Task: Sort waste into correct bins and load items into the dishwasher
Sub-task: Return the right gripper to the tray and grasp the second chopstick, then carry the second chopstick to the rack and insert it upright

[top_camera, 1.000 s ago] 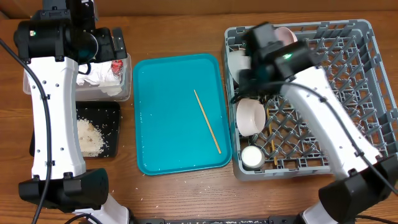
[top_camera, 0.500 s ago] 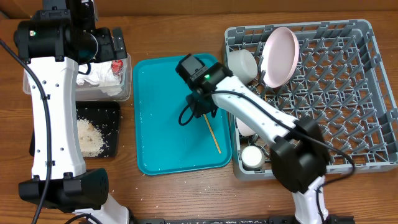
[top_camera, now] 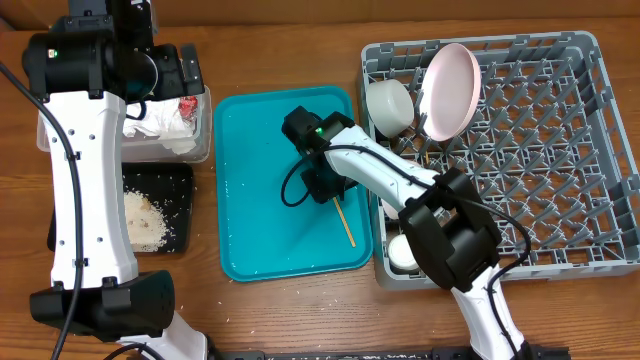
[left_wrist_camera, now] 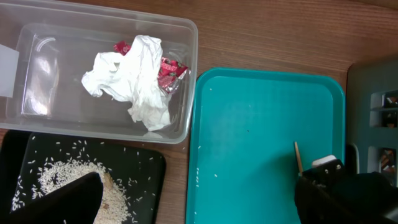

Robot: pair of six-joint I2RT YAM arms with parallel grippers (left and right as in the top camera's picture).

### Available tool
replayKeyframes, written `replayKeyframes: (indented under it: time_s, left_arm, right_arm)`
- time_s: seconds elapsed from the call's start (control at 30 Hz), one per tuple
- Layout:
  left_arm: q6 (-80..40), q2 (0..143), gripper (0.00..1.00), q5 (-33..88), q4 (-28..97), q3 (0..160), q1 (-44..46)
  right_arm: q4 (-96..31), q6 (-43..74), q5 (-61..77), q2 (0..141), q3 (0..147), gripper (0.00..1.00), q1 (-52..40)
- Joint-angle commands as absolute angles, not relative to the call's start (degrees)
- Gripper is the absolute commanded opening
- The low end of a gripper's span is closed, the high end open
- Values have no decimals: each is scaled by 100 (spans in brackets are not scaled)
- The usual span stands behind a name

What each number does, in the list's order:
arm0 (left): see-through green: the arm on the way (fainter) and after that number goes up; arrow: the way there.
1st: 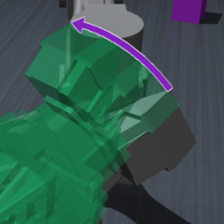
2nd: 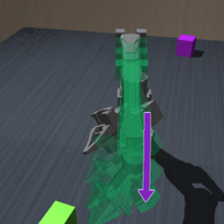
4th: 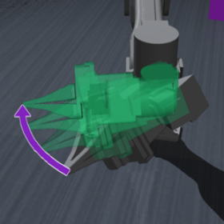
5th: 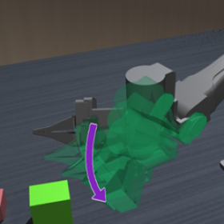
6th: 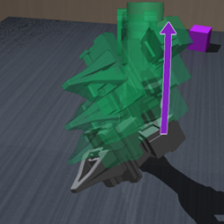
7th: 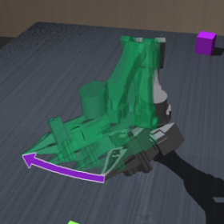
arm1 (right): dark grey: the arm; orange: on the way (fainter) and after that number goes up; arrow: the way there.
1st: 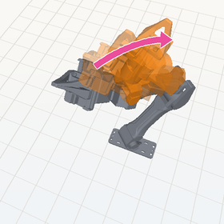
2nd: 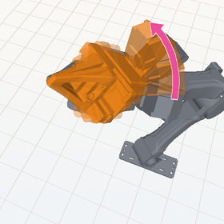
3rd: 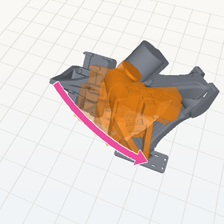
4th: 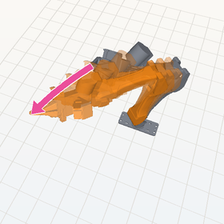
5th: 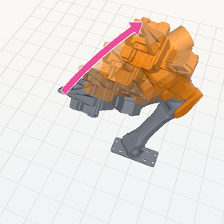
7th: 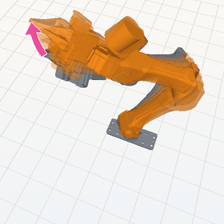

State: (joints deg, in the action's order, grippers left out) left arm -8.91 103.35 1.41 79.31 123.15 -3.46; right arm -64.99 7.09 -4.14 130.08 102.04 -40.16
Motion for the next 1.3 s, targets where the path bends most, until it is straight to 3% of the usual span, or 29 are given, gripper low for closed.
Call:
replayKeyframes:
  time_s: [0.0,0.13,0.4,0.73,0.93,1.27]
  left_arm:
    - [-926,10377,100,106,7926,12390,-336]
    - [-926,10377,100,106,7926,12390,-336]
    - [-926,10377,100,106,7926,12390,-336]
    - [-926,10377,100,106,7926,12390,-336]
    - [-926,10377,100,106,7926,12390,-336]
    - [-926,10377,100,106,7926,12390,-336]
  right_arm:
    - [-6506,718,-263,13091,10158,21,-4005]
    - [-6541,716,-244,13091,10158,4,-4005]
    - [-7262,698,-246,12776,11024,4,-4005]
    - [-9708,1070,-880,12173,15026,4,-3516]
    - [-9708,1227,-764,11478,14617,4,-2775]
    - [-9550,1223,-913,10849,11719,4,-1903]
